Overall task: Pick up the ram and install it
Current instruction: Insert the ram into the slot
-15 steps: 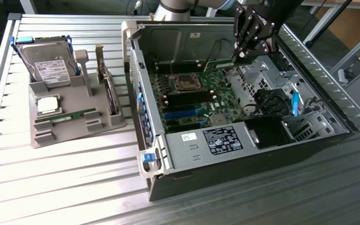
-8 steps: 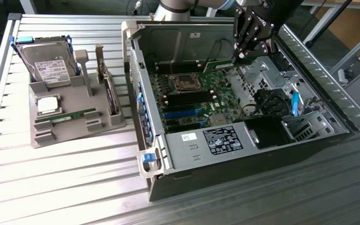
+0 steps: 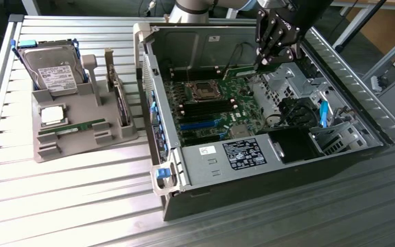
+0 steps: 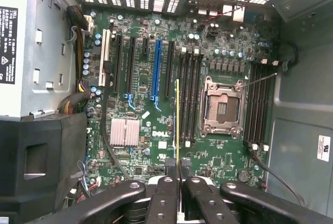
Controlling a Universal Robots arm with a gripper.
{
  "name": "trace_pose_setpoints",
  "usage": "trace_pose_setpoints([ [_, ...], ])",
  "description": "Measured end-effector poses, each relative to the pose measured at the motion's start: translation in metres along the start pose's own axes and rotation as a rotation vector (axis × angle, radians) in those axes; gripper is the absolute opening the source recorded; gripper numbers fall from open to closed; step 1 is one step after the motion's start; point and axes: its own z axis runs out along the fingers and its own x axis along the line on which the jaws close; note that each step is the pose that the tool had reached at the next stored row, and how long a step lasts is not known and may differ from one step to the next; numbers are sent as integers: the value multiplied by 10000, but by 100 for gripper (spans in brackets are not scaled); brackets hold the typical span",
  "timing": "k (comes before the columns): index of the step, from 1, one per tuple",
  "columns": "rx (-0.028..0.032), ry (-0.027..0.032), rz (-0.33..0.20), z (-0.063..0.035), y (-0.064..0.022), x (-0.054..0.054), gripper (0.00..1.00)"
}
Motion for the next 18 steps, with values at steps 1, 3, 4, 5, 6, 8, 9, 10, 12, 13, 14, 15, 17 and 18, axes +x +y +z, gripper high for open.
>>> trace_pose_setpoints([
  [1, 0, 1, 0, 6, 0, 1, 11],
  [3, 0, 0, 0, 11, 0, 1, 11],
  [4, 0, 0, 0, 14, 0, 2, 11],
  [5, 0, 1, 0, 17, 0, 2, 11],
  [6, 0, 1, 0, 21, 0, 2, 11],
  [8, 0, 0, 0, 27, 0, 3, 11],
  [9, 0, 0, 0, 30, -1, 3, 11],
  [10, 0, 0, 0, 33, -1, 4, 11],
  [12, 0, 1, 0, 36, -1, 4, 11],
  [13, 0, 1, 0, 38, -1, 4, 11],
  [14, 0, 0, 0, 43, -1, 5, 11],
  [15, 0, 1, 0, 44, -1, 5, 11],
  [17, 0, 0, 0, 50, -1, 5, 11],
  [18, 0, 0, 0, 52, -1, 6, 11],
])
